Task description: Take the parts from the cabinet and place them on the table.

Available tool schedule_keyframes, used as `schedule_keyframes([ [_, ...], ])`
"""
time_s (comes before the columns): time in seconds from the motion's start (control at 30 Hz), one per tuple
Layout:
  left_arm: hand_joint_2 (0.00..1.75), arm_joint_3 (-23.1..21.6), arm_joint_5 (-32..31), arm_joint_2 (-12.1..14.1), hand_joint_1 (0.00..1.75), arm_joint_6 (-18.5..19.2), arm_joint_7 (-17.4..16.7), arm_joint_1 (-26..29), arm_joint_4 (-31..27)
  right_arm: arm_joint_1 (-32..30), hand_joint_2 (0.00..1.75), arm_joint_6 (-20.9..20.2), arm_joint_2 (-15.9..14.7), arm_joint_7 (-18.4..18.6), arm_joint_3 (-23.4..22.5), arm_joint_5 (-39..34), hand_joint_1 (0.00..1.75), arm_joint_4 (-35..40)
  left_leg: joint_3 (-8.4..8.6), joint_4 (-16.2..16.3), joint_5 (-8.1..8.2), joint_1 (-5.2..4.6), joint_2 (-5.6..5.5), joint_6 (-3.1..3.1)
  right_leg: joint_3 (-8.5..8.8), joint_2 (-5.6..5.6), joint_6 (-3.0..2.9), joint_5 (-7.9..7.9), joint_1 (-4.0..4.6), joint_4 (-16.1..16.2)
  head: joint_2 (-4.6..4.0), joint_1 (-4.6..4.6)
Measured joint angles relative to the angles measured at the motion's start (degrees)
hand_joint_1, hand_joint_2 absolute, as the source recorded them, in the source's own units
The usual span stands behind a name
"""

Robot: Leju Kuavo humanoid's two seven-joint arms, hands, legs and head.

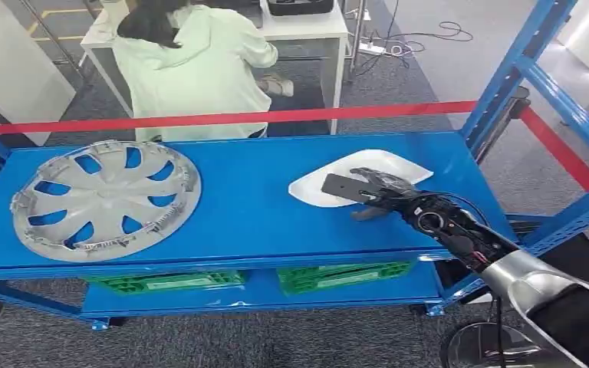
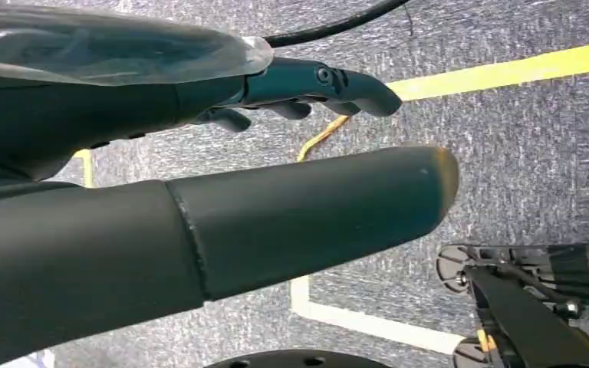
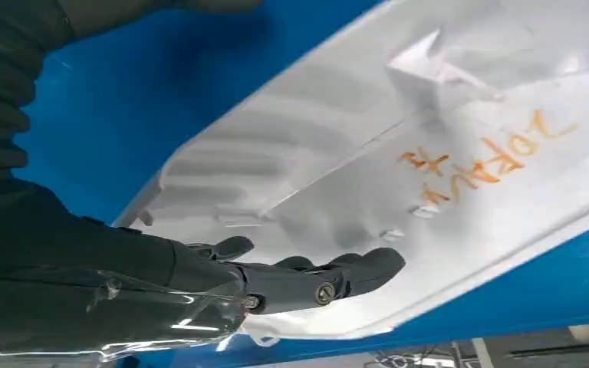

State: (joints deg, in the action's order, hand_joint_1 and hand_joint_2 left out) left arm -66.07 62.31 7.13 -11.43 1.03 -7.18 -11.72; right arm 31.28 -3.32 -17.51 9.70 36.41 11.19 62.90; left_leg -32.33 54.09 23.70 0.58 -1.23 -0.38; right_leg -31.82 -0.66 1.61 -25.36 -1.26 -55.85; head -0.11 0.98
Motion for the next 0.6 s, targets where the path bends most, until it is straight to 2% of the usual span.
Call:
schedule_keyframes([
  [0.23,0.0,0.0,0.1,0.0,0.0,0.0,0.0,0.0,0.0,1.2,1.75,0.0,0.3,-2.5,-0.1,-3.1,0.0,-4.3,0.0,0.0,0.0,0.0,-0.02,0.0,0.0,0.01,0.0,0.0,0.0,0.0,0.0,-0.02],
  [0.6,0.0,0.0,0.4,0.0,0.0,0.0,0.0,0.0,0.0,2.7,1.75,0.1,0.7,-3.7,0.0,-4.3,0.0,-8.5,0.03,0.0,0.0,0.0,-0.01,0.0,0.03,0.0,0.0,0.0,0.0,0.0,0.0,0.0],
])
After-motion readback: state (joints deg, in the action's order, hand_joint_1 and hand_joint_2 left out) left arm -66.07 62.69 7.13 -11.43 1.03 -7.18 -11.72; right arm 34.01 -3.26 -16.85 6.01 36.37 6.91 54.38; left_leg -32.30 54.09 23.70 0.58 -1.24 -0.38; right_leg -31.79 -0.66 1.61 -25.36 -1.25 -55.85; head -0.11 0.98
